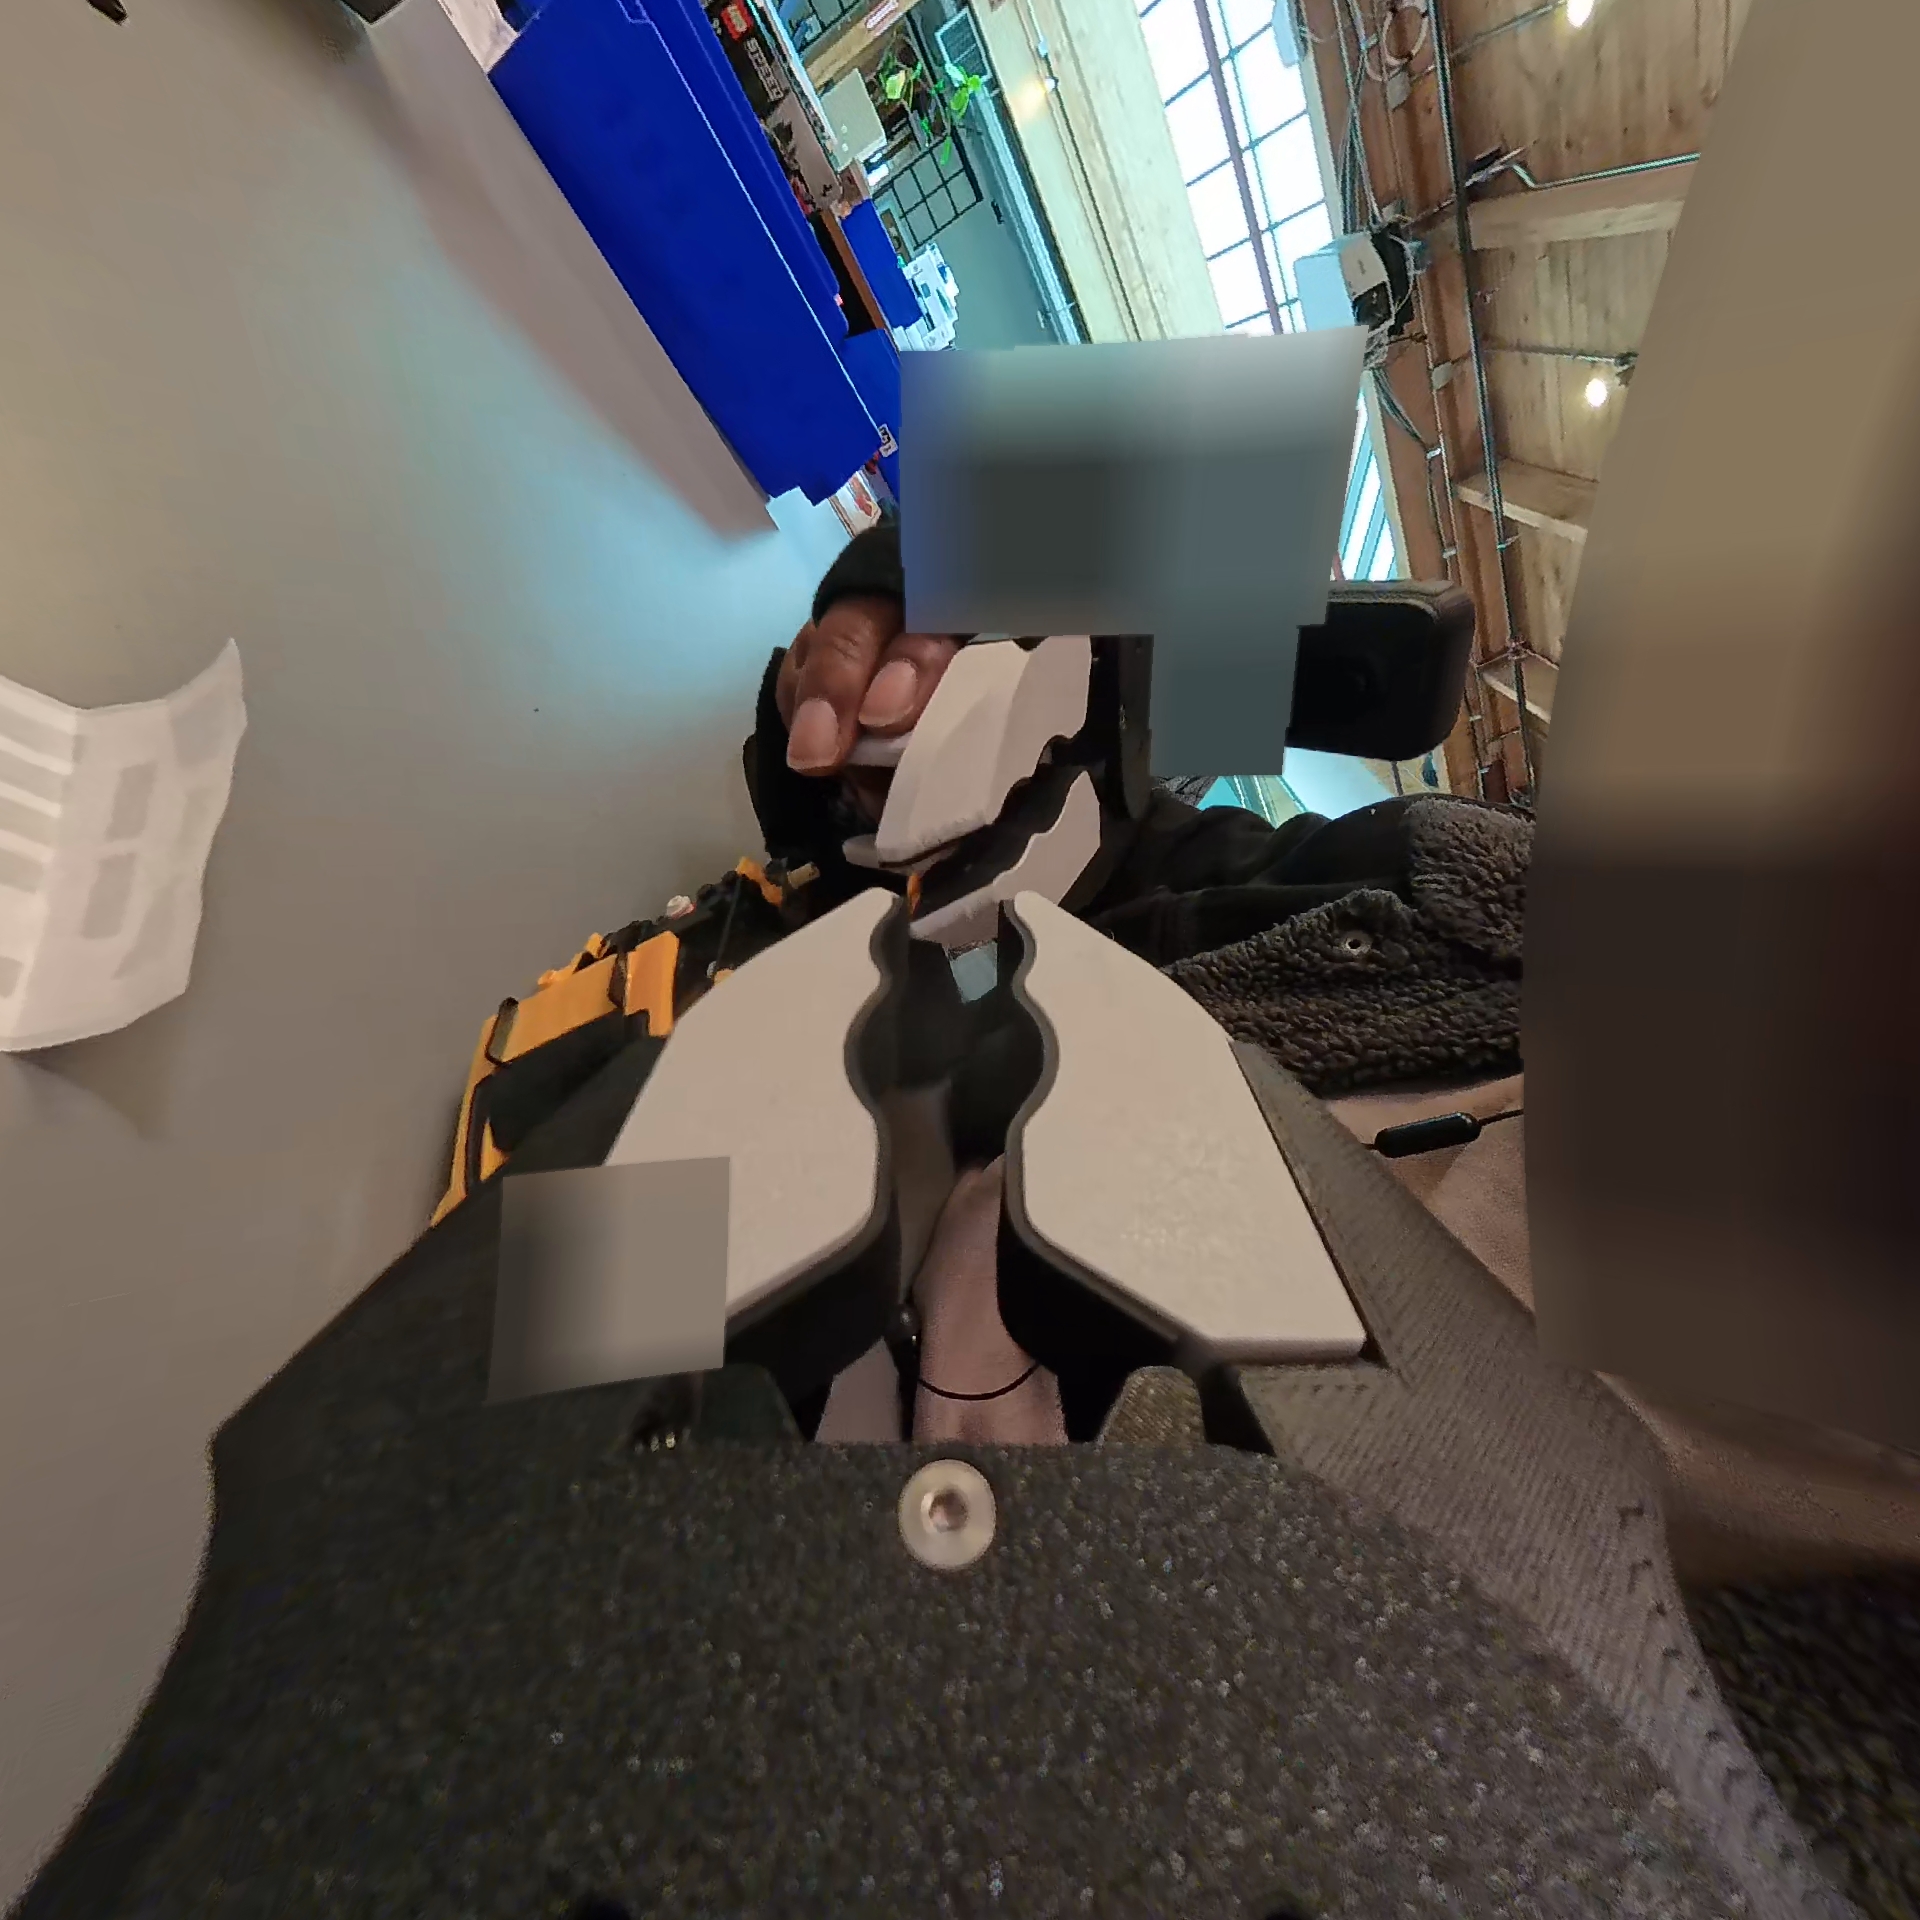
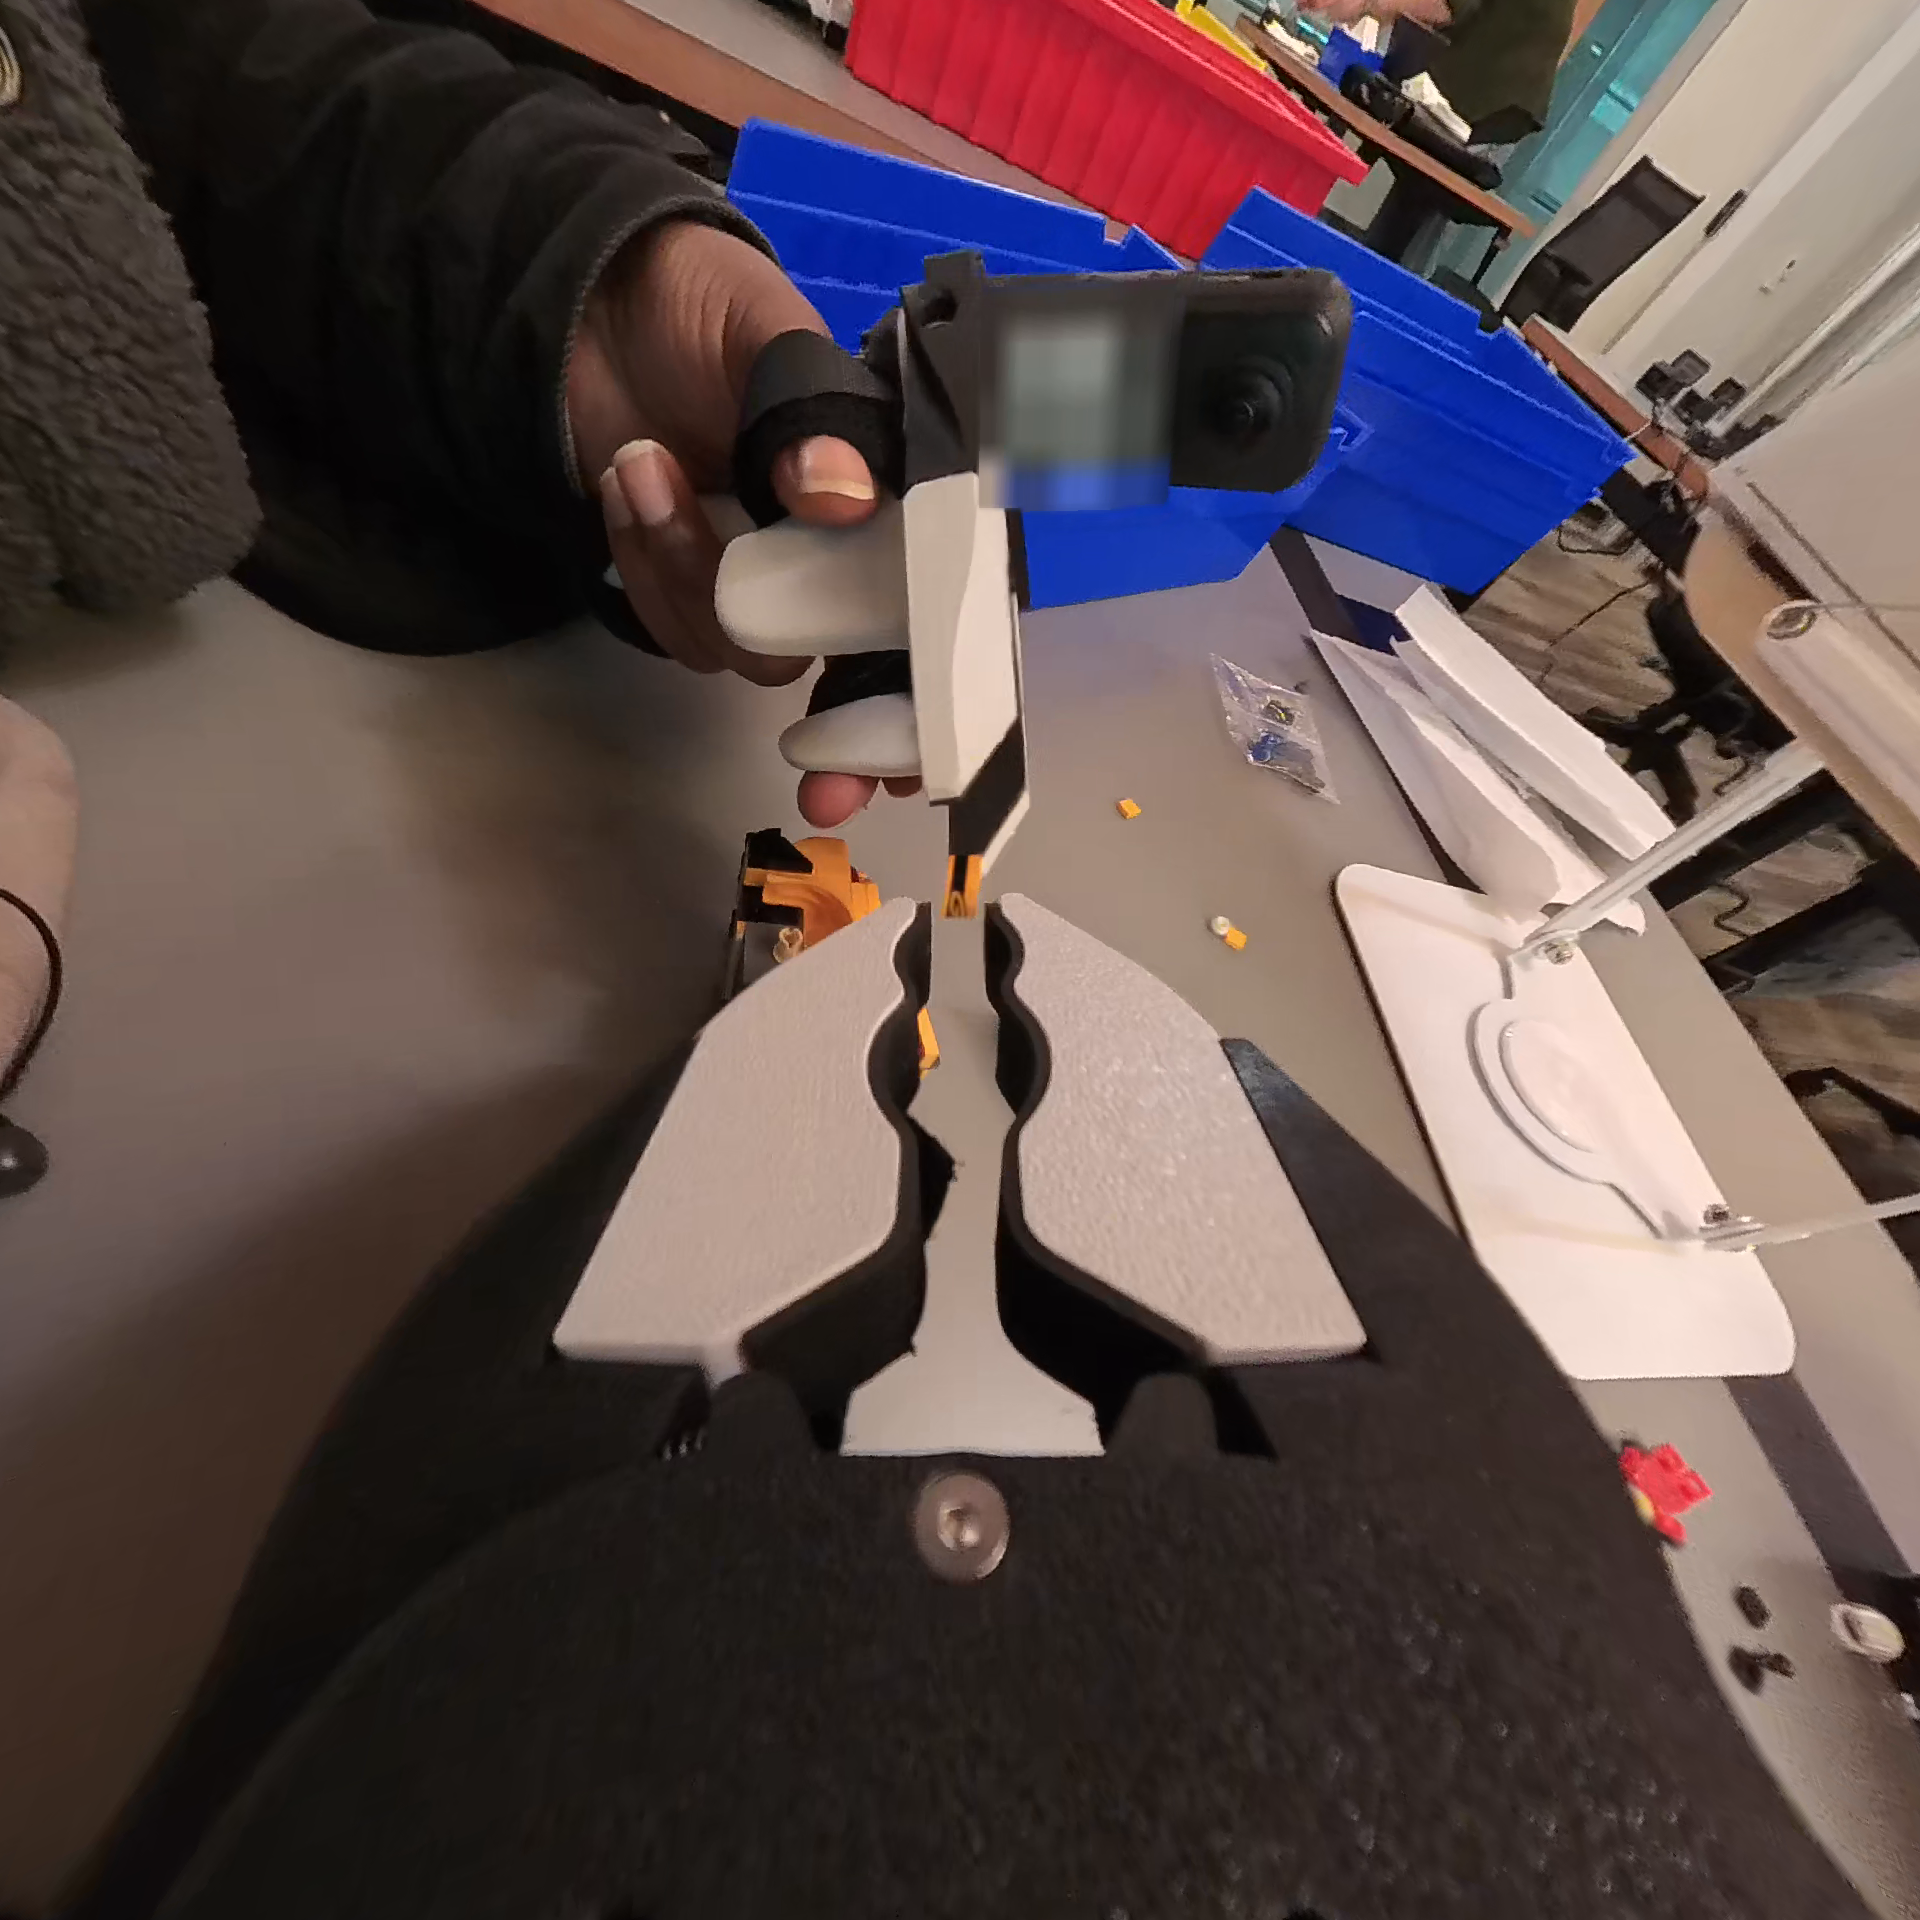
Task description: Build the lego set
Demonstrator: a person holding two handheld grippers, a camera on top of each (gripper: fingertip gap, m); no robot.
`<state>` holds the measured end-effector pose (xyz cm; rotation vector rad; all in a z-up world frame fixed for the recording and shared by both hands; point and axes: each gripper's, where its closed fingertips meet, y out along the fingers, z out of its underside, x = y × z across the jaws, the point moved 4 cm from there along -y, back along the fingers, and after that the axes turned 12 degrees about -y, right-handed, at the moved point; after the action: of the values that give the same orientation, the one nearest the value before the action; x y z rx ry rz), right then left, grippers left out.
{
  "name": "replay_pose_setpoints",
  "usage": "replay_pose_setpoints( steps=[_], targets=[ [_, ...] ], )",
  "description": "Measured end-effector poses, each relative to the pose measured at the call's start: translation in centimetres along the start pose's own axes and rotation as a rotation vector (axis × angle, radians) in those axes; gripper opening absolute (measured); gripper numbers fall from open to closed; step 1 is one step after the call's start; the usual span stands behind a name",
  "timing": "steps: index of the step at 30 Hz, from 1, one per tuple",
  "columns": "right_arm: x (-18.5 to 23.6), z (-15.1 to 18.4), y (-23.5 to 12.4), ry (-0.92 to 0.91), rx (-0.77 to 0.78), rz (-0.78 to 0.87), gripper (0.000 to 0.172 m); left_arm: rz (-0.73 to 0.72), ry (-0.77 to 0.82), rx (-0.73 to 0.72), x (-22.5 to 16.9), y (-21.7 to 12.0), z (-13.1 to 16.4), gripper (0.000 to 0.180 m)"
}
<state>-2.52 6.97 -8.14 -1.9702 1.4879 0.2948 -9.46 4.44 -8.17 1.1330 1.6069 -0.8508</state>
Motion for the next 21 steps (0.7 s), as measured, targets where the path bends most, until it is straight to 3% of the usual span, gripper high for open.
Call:
replay_pose_setpoints(
  steps=[21],
  targets=[
    [0.1, -0.33, 0.05, -0.024, -0.004, 0.028, 0.004, -0.055, 0.062, 0.008, -0.01, 0.19, 0.15, 0.023]
  ],
)
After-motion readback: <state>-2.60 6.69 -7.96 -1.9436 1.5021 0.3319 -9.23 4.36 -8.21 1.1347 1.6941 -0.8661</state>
